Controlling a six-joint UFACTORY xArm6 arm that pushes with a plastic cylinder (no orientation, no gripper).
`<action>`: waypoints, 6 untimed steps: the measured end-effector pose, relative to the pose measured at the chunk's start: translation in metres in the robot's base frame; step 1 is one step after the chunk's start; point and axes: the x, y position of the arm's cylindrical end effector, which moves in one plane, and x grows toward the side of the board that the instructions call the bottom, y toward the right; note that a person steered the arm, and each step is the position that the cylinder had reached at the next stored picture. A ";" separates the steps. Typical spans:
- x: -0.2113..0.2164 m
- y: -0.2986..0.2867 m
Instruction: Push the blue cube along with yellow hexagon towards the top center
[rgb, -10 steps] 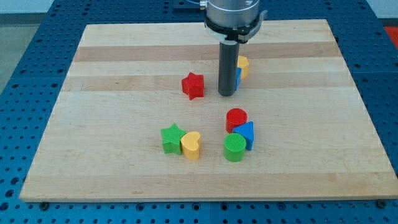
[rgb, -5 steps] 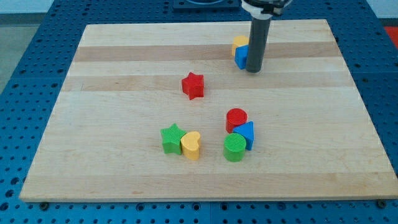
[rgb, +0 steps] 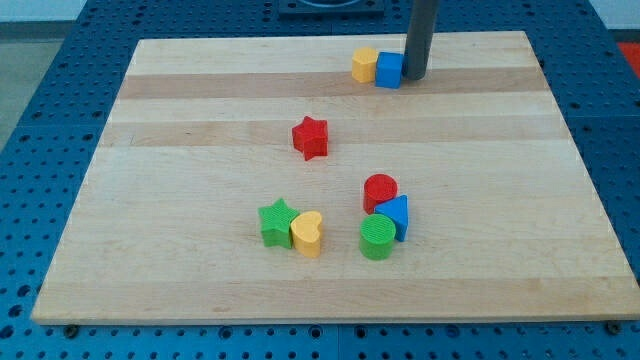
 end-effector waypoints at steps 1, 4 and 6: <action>0.000 -0.002; 0.000 -0.033; -0.007 -0.062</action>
